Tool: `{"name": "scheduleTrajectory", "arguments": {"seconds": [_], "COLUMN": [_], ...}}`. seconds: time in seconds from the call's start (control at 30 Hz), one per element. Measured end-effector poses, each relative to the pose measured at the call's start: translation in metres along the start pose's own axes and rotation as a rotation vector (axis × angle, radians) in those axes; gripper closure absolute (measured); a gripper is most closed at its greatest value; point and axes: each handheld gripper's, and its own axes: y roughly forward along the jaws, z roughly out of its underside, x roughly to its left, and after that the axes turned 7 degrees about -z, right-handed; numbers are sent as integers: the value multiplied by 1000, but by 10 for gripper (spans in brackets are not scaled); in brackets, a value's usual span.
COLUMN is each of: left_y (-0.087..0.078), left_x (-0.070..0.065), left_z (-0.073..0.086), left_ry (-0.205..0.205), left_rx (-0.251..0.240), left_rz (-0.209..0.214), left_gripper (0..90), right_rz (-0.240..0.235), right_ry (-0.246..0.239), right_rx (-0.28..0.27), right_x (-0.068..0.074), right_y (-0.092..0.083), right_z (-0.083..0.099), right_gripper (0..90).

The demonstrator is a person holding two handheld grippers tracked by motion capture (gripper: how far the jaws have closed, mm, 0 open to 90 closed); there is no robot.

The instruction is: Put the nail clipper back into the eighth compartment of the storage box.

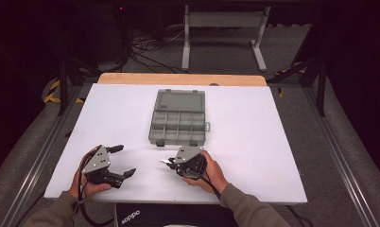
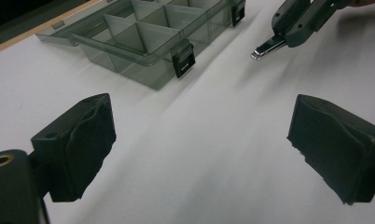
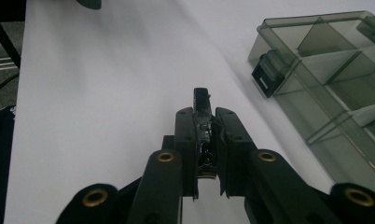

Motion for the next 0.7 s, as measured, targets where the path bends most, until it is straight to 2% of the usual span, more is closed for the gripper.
{"name": "scheduleTrajectory", "arguments": {"seconds": [0.33,0.7], "left_y": [0,-1], "left_x": [-1,-1], "left_z": [0,-1], "left_ry": [-1,0], "left_rx": [-1,-4], "left_rz": [4,3], "left_gripper": [82,82], "right_rz": [12,40], "right_ry": [-8,-4], "right_rx": [-19,-53], "right_x": [0,-5], "right_y": [-7,-23], "right_z": [-3,-4], "right_gripper": [804,804]}}
